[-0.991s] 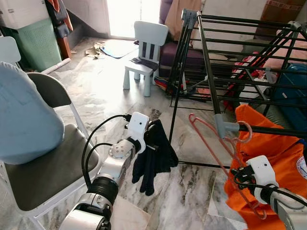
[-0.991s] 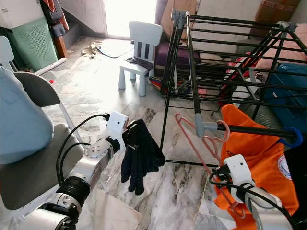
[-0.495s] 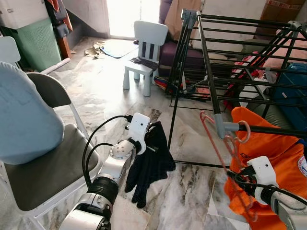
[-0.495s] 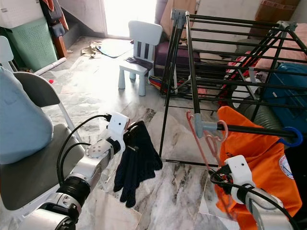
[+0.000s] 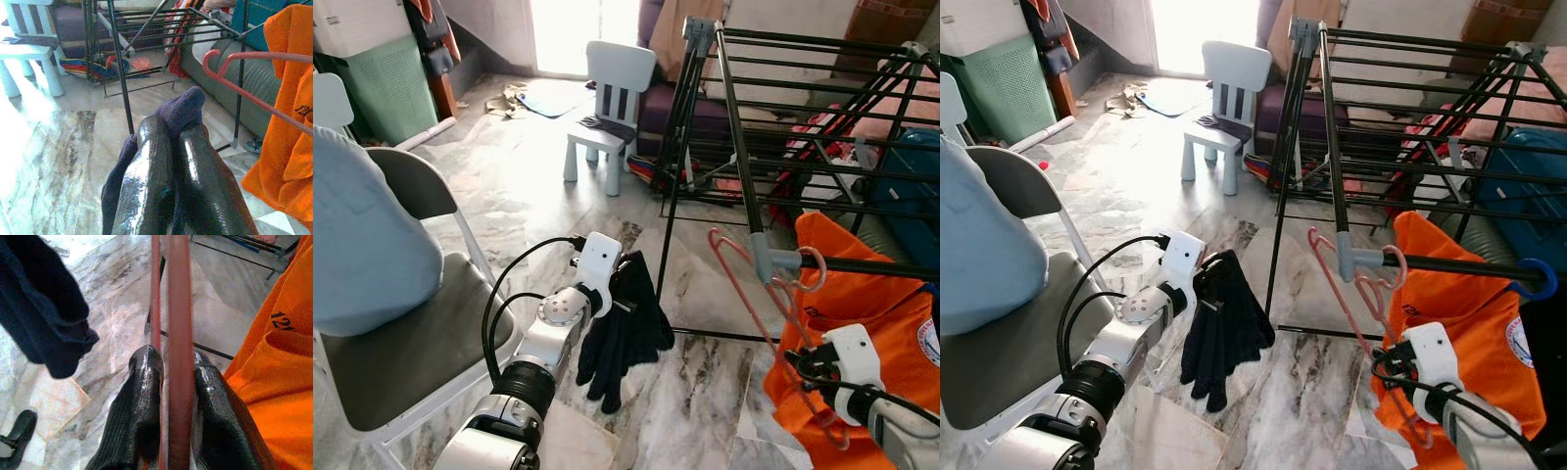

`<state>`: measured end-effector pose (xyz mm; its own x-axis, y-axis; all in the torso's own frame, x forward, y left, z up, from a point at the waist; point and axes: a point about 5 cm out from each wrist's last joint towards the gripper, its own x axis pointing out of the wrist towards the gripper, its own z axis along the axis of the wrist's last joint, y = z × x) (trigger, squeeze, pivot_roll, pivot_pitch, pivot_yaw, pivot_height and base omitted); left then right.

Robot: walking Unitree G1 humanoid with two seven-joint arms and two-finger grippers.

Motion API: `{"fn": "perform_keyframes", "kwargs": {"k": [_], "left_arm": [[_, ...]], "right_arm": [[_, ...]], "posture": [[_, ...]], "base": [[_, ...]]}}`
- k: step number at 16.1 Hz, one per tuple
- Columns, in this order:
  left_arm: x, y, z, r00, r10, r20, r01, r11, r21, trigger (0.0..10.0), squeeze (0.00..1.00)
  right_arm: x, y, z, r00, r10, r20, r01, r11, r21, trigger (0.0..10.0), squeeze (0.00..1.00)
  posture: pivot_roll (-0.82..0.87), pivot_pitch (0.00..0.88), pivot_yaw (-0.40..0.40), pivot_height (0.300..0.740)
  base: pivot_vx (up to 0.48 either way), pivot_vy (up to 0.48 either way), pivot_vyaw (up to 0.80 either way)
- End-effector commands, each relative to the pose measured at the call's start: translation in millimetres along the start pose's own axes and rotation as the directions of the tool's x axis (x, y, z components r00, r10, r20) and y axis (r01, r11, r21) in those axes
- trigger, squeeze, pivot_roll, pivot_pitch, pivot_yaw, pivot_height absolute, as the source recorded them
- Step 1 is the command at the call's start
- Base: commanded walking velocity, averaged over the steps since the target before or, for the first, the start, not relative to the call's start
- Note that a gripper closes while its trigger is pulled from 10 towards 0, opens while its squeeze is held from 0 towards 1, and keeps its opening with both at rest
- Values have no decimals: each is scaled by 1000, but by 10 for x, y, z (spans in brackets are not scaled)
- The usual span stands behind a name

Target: Hang hanger

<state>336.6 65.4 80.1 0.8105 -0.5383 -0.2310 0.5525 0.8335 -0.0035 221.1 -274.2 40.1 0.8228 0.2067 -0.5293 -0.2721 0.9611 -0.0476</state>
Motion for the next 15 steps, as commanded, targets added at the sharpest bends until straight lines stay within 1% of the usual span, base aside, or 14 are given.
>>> {"fn": "perform_keyframes", "kwargs": {"k": [1, 3, 7, 9, 10, 11, 12, 13, 14, 15], "left_arm": [[21, -23, 52, 1000, -17, 8, 17, 1000, 19, 10000, 0], [25, -27, 50, 1000, -19, 6, 19, 1000, 21, 10000, 0], [27, -26, 41, 1000, -19, -2, 19, 999, 26, 10000, 0], [26, -31, 33, 1000, -24, -7, 24, 999, 24, 10000, 0], [26, -36, 37, 1000, -29, -3, 29, 999, 21, 10000, 0], [28, -42, 46, 999, -32, 5, 32, 999, 19, 10000, 0], [27, -51, 60, 1000, -20, 22, 20, 999, 25, 10000, 0], [25, -62, 69, 999, -15, 33, 14, 999, 29, 10000, 0], [20, -72, 69, 999, -24, 38, 23, 999, 29, 10000, 0], [12, -78, 69, 998, -31, 46, 30, 999, 31, 10000, 0]], "right_arm": [[-36, -48, 60, 999, -23, 28, 23, 1000, 6, 0, 0], [-61, -71, 82, 999, -35, 37, 35, 999, 10, 0, 0], [-77, -69, 92, 998, -51, 48, 50, 999, 20, 0, 0], [-81, -66, 144, 992, -92, 83, 89, 995, 42, 0, 0], [-81, -67, 189, 986, -131, 106, 126, 991, 55, 0, 0], [-83, -28, 254, 977, -161, 140, 154, 986, 63, 0, 0], [-91, 59, 286, 965, -197, 172, 182, 978, 99, 0, 0], [-99, 142, 263, 964, -202, 171, 182, 976, 121, 2980, 0], [-103, 198, 235, 967, -197, 164, 177, 975, 133, 7686, 0], [-105, 269, 210, 971, -178, 163, 156, 978, 138, 10000, 0]], "posture": [[-51, 0, -67, 740], [-51, 0, -68, 740], [-47, 0, -71, 740], [-48, 0, -74, 740], [-49, 0, -75, 740], [-49, 0, -76, 740], [-51, 0, -76, 740], [-52, 0, -77, 740], [-52, 0, -77, 740], [-54, 0, -76, 740]], "base": [[0, 0, 0], [0, 0, 0], [0, 0, 0], [0, 0, 0], [0, 0, 0], [0, 0, 0], [0, 0, 0], [0, 0, 0], [0, 0, 0], [0, 0, 0]]}}
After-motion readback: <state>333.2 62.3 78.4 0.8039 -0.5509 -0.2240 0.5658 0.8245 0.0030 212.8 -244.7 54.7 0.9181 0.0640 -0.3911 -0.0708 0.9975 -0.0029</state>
